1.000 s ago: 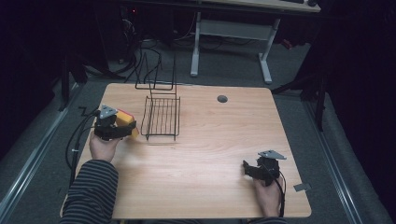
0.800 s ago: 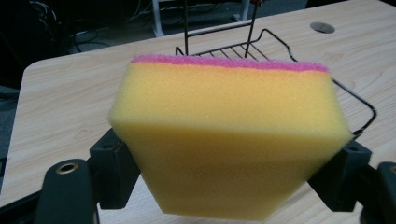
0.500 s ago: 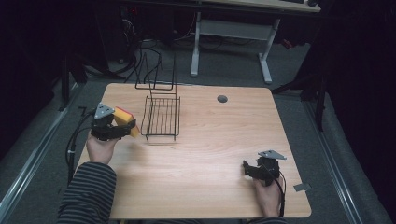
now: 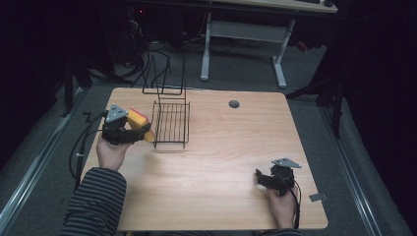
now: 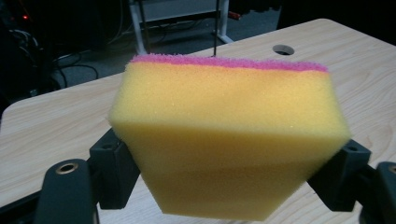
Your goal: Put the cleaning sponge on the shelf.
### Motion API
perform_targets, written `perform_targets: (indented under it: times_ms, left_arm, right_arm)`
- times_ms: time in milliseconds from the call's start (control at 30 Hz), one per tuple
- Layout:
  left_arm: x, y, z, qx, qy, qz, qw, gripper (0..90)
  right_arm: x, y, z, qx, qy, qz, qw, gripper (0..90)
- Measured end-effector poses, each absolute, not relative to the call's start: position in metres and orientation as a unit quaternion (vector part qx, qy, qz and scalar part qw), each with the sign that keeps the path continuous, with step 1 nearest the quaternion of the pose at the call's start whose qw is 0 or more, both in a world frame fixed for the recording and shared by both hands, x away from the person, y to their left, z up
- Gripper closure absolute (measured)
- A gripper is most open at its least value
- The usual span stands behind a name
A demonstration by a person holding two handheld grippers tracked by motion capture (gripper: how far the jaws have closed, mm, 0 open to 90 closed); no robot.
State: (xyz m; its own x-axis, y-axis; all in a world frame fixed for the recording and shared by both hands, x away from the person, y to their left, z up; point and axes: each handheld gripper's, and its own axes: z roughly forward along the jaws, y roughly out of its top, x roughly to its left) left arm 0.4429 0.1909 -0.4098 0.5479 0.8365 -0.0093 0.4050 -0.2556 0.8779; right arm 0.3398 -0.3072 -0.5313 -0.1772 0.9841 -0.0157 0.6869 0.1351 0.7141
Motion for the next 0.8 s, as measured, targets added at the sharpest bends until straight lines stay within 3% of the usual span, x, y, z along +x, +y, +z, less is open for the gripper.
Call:
perform_targets:
  times_ms: [800]
  left_arm:
    - [0.465, 0.143, -0.406, 0.780, 0.376, 0.229, 0.445, 22.9]
  right_arm:
    - [0.340, -0.307, -0.531, 0.588, 0.710, 0.292, 0.254, 19.6]
